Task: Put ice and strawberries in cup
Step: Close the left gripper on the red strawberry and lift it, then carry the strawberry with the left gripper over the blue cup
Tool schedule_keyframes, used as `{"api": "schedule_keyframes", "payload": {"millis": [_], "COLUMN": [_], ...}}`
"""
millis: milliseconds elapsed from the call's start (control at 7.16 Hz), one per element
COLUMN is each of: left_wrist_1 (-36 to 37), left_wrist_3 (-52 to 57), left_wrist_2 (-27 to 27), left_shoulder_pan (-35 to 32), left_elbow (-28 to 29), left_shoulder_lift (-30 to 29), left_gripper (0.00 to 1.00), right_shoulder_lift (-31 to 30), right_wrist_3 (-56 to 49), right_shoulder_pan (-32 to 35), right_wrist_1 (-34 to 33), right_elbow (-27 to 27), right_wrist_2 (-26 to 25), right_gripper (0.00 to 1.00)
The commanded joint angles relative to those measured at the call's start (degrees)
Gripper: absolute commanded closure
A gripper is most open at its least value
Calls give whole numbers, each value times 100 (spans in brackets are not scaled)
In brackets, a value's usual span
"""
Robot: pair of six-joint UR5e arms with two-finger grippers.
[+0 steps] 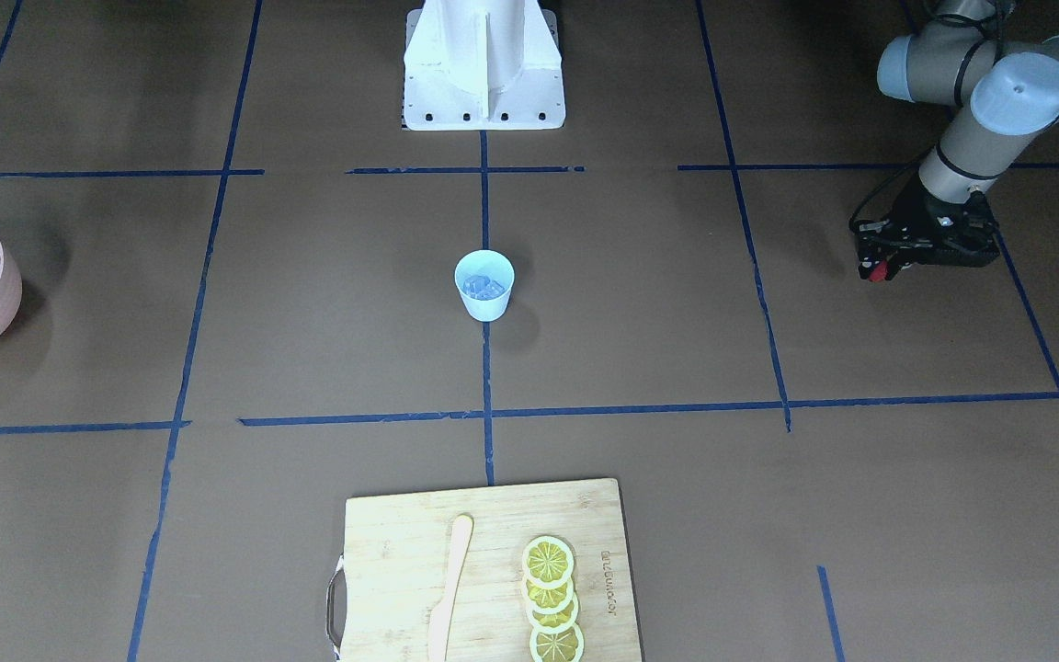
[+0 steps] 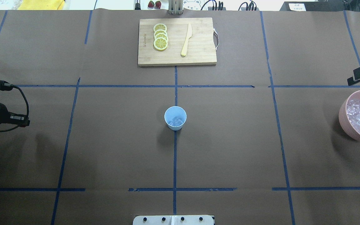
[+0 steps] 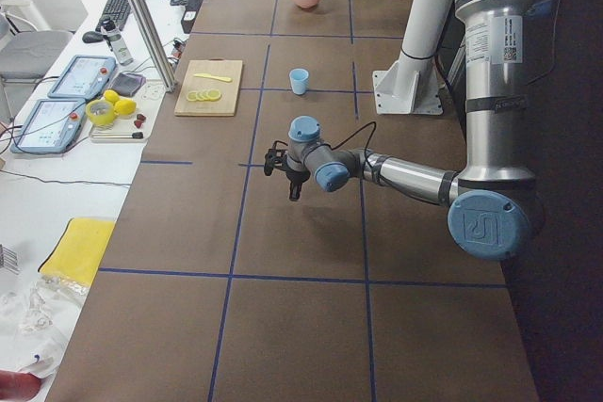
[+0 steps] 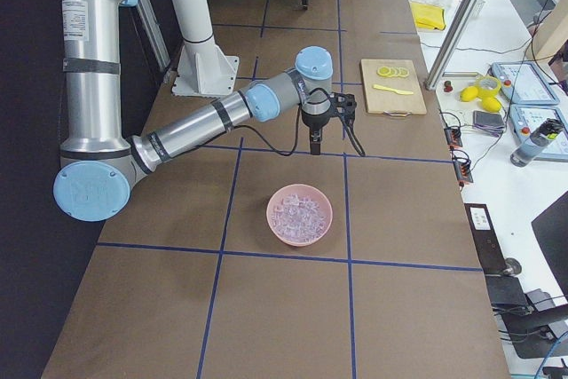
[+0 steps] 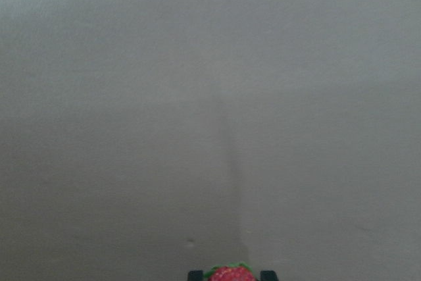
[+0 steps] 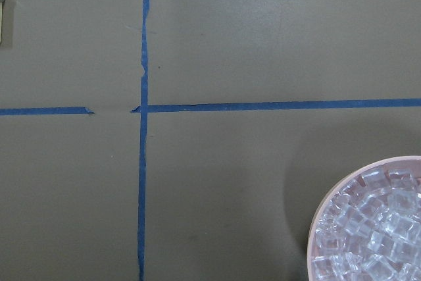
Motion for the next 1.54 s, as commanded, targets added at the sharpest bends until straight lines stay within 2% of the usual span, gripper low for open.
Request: {"api": "schedule_keyframes", "payload": {"millis": [0,140,279,419,559,699,838,1118,1257,1397], "left_wrist_1": [1517,2649,3652,4306,4321,4313,4191,3272,3145,3135], "left_wrist_3": [-396,-955,-1378,-1904,-2492,-2576,-2725,-2999,-3043,-3043], "left_wrist_2": [-27,-35,-35,17,78,453,796,1000,1158,1160], "left_shoulder_pan": [-87,-70,17,540,885,1228,1588,1740,1767,1776], "left_elbow": [-1330,-1781,-1820,-1725,-1367,-893,-114,1582,1894,1924], "left_shoulder_lift": [-365,-1203,-2282,-3172,-3720,-4265,-4845,-5734,-5886,-5861], "left_gripper": [100,100,100,100,100,100,100,99,97,92], "right_shoulder_lift": [8,8,8,8,8,-1,-1,-9,-18,-9], "right_wrist_3": [0,0,0,0,0,0,0,0,0,0], "right_shoulder_pan": [4,-5,4,-5,-5,4,4,4,4,4], "right_wrist_1": [0,0,0,0,0,0,0,0,0,0], "right_elbow": [-18,-18,-18,-18,-18,-18,-9,8,8,-1], "right_wrist_2": [1,1,1,1,1,1,1,1,10,1], "right_gripper": [1,1,1,1,1,1,1,1,1,1]}}
